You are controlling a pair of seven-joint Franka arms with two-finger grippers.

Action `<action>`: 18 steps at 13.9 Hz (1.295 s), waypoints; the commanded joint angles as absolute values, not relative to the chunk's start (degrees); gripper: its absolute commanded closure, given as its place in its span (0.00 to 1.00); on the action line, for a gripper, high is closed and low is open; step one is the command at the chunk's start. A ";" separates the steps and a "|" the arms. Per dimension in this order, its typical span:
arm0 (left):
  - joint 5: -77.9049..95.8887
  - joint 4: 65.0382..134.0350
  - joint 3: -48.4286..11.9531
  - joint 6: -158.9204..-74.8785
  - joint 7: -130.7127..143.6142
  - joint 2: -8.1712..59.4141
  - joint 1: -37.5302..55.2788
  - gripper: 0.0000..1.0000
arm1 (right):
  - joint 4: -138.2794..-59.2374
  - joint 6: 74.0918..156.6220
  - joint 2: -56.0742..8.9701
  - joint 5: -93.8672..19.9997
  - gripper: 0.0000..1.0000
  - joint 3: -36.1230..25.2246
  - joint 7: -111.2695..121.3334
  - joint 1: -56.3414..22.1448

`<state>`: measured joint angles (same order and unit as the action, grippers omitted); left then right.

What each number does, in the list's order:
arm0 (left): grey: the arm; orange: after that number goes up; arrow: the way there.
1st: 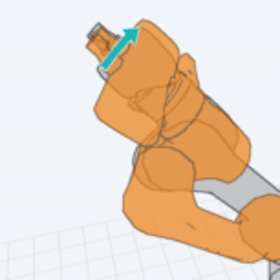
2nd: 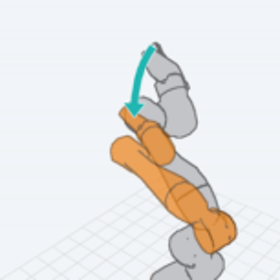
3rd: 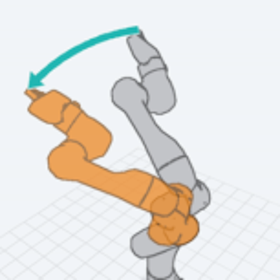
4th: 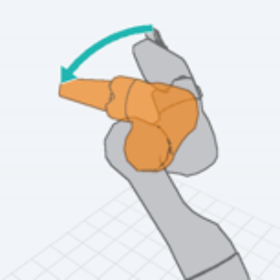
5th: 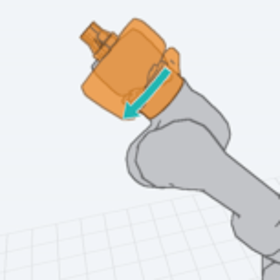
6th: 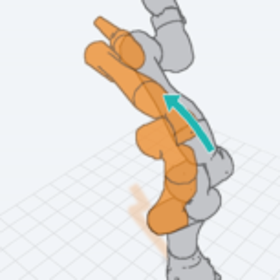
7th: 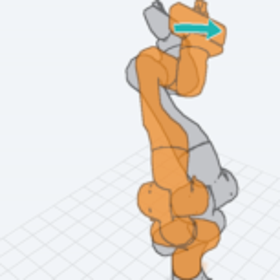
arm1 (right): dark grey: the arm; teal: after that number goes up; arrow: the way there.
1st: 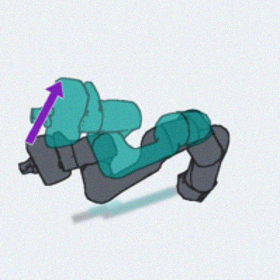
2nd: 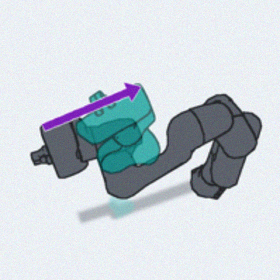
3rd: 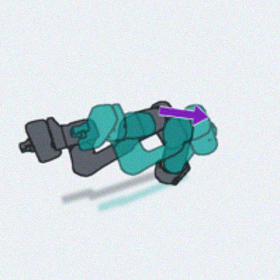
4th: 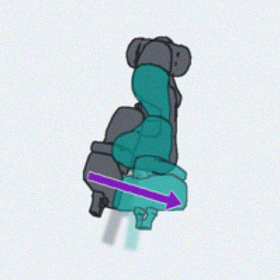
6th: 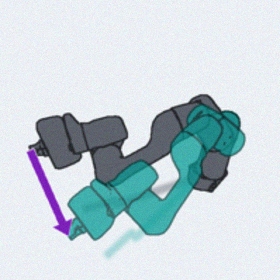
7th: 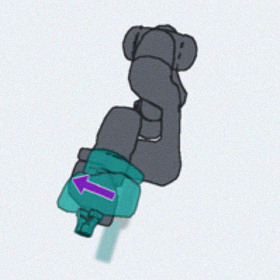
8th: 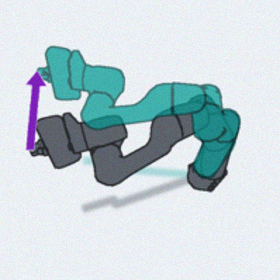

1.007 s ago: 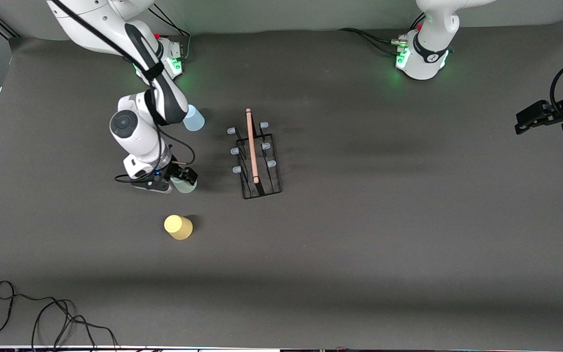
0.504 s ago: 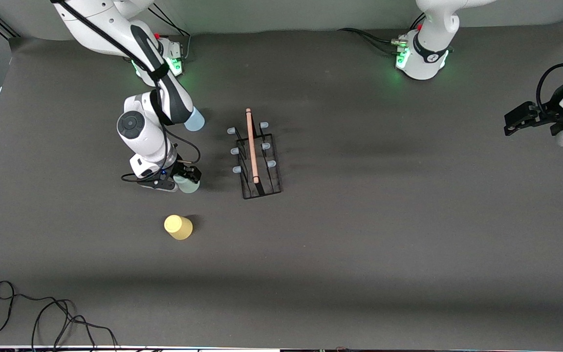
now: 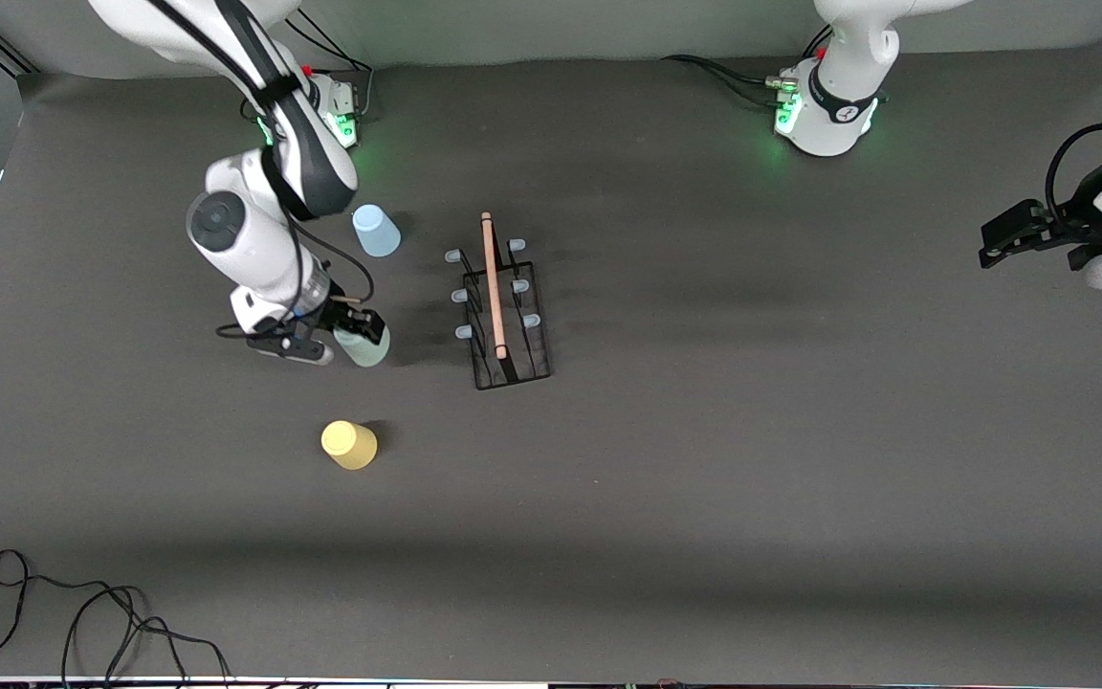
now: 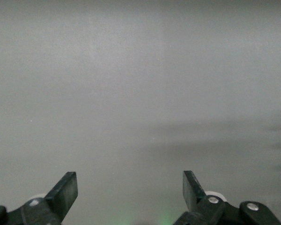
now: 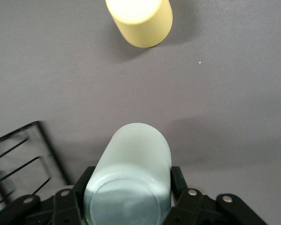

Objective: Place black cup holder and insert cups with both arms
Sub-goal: 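Carry the green cup with the right gripper onto a rack peg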

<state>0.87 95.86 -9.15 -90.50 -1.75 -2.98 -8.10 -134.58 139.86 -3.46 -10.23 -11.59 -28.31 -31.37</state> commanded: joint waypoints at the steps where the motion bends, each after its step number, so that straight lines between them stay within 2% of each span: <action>1: 0.62 94.48 -8.88 -88.95 -3.42 -2.37 -7.73 0.00 | -135.09 134.31 3.50 -10.90 1.00 -11.69 -35.57 -35.40; 5: 0.70 94.48 -8.88 -89.30 -3.52 -2.02 -8.26 0.00 | -134.74 133.77 5.01 -10.11 1.00 -11.69 -50.86 -44.72; 9: 1.32 94.66 -8.79 -89.38 -3.52 -1.58 -8.35 0.00 | -134.74 133.77 5.01 -7.92 1.00 -11.69 -59.66 -50.70; 15: 0.79 95.89 -8.88 -87.98 -2.29 -1.41 -7.39 0.00 | -135.26 133.77 3.26 -4.92 1.00 -11.60 -62.23 -52.29; 16: 0.79 95.80 -8.88 -88.15 -2.11 -1.41 -7.38 0.00 | -135.18 133.77 3.08 -4.92 0.83 -11.60 -62.14 -52.29; 17: 0.79 95.71 -8.88 -88.33 -1.41 -1.41 -7.47 0.00 | -135.18 133.86 2.99 -4.92 0.31 -11.60 -62.14 -52.29; 18: 0.70 95.71 -8.88 -88.50 -1.41 -1.41 -7.47 0.00 | -135.18 133.86 2.99 -4.92 0.18 -11.60 -62.14 -52.21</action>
<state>0.86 96.14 -9.15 -89.27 -2.28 -1.24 -7.99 -135.49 133.71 3.26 -6.09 -11.05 -60.29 -51.26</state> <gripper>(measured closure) 0.000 0.304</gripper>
